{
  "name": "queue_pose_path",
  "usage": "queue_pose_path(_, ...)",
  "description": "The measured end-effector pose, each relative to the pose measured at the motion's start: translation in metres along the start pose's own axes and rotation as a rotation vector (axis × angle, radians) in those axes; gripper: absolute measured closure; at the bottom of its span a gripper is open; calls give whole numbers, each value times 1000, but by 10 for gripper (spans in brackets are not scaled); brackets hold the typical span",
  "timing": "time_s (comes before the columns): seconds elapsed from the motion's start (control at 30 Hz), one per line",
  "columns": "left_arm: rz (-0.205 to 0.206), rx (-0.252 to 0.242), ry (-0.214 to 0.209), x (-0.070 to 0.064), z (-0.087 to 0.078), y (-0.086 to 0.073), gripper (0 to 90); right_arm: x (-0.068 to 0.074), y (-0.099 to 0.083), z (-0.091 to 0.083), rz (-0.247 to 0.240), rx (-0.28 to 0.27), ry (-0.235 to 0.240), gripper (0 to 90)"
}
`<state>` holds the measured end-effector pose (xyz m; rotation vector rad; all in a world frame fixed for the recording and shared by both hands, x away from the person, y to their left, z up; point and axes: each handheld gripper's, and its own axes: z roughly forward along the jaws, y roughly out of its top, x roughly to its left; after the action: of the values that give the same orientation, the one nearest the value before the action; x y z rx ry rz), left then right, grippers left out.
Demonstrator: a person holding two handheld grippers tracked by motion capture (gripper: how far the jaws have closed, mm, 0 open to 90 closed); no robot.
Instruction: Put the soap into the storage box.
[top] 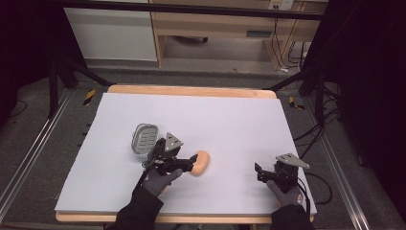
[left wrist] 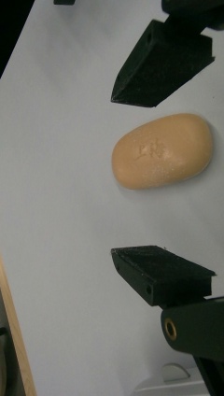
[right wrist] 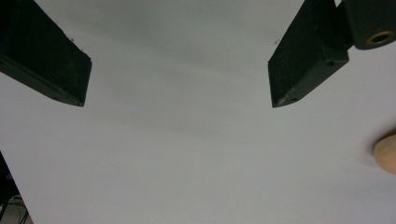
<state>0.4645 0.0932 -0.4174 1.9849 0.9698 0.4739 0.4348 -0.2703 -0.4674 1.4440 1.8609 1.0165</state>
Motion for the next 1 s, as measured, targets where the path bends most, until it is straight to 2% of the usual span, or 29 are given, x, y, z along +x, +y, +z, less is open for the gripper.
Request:
queue_pose_path(0.47, 19, 38, -2, -15, 22, -1, 191, 0, 0, -1, -2, -1, -3, 64)
queue_pose_path(1.0, 42, 107, 7, -23, 42, -7, 185, 1, 0, 0, -2, 7, 0, 64)
